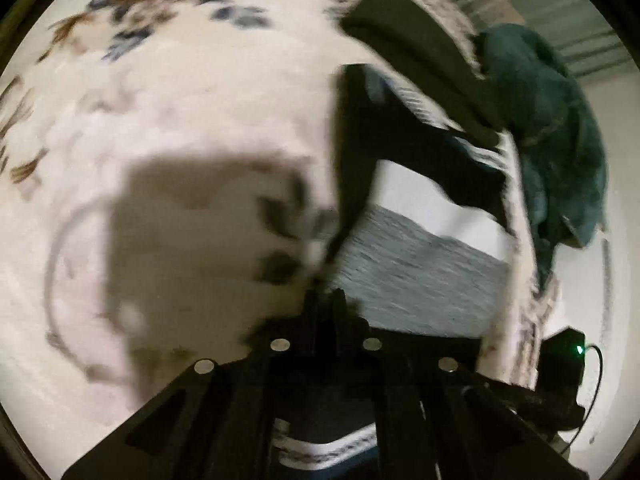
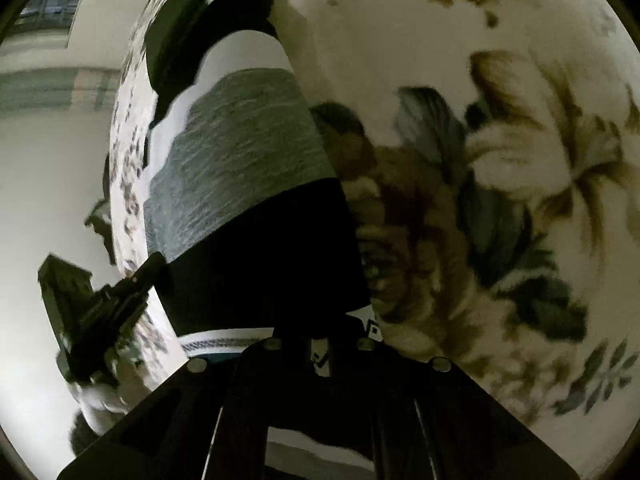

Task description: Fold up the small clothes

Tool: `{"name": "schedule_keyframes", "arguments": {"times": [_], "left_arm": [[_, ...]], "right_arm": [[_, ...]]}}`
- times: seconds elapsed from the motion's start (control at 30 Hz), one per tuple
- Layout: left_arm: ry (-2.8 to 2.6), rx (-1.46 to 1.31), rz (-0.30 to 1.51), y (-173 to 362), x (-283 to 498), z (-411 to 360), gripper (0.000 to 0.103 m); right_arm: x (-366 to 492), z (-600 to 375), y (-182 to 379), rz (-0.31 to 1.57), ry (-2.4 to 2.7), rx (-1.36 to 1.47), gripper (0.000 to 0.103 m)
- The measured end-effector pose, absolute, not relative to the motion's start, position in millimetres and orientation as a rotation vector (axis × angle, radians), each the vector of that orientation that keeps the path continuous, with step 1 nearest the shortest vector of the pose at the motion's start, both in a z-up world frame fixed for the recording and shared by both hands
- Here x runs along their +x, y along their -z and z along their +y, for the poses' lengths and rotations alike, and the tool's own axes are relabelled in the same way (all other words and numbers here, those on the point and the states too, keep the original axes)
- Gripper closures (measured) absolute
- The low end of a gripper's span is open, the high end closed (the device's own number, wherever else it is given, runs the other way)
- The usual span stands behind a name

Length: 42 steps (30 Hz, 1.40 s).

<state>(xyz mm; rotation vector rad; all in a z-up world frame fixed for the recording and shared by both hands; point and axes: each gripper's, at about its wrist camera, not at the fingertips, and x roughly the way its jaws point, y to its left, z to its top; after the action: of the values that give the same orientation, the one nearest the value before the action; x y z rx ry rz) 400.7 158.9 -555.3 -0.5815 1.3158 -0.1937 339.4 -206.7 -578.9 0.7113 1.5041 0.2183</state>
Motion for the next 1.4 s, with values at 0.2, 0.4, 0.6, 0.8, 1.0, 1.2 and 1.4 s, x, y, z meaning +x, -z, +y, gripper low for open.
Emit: {"name": "schedule_keyframes", "arguments": {"times": [0.2,0.4,0.6,0.8,1.0,1.2,1.4], "left_arm": [[0.274,-0.741,1.287,536,375,178,0.066],[0.338,-0.660,1.373,509,274,170,0.042],[0.249,-0.737,1.505,528,175,171,0.042],[0.190,-0.689,1.584,576,132,150,0.042],[0.230,-0.776,1.508,583,125,156,0.034],[0.278,-0.816,1.511,580,117,162,0.034],[0.304,-0.839,1.526,578,101,167,0.034]], "right_arm": [[344,-204,578,1.573,-0.245,0.699,0.084],[284,-226,546,1.612,-0.312,0.776,0.034],[180,-238,561,1.767,-0.268,0.823,0.034],[107,-215,607,1.844,-0.290,0.906,0.034],[97,-173,637,1.804,-0.357,0.919,0.031],[90,-146,650,1.805,-0.477,1.045,0.031],[83,-119,656,1.832,-0.505,1.037,0.040]]}}
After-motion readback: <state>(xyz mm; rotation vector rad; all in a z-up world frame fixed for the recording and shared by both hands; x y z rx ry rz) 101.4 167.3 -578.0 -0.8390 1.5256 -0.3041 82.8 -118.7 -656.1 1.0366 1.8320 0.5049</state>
